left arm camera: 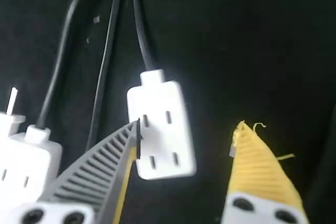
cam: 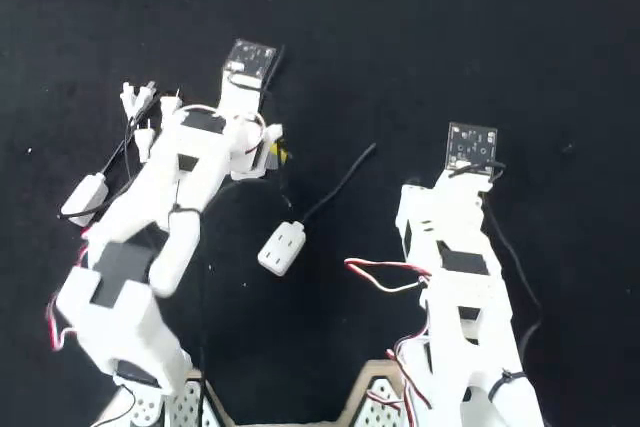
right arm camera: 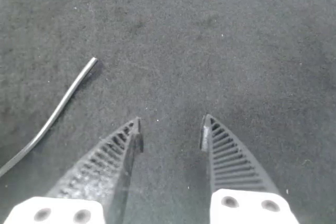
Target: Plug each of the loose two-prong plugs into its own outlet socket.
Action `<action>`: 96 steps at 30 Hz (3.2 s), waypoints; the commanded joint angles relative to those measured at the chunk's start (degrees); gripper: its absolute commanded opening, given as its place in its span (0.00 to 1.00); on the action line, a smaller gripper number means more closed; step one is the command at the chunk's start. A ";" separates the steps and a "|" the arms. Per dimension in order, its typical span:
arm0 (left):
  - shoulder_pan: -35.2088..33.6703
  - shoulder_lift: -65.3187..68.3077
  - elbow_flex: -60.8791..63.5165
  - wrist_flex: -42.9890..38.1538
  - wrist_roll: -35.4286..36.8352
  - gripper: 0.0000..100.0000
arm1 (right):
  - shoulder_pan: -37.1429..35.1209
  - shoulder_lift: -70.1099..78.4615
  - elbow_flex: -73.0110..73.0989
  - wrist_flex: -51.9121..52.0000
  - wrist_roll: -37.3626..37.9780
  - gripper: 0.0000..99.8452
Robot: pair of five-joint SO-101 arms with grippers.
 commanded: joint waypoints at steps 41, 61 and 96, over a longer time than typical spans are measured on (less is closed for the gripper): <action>-1.45 -28.04 28.26 9.76 -2.37 0.29 | -0.44 -1.80 -3.21 -0.88 0.18 0.17; 6.73 -29.63 15.60 11.87 8.88 0.29 | -0.35 -1.80 -3.38 -0.88 0.18 0.17; 20.00 -2.37 -1.45 8.44 3.60 0.29 | -0.53 -1.80 -3.30 -1.23 0.18 0.17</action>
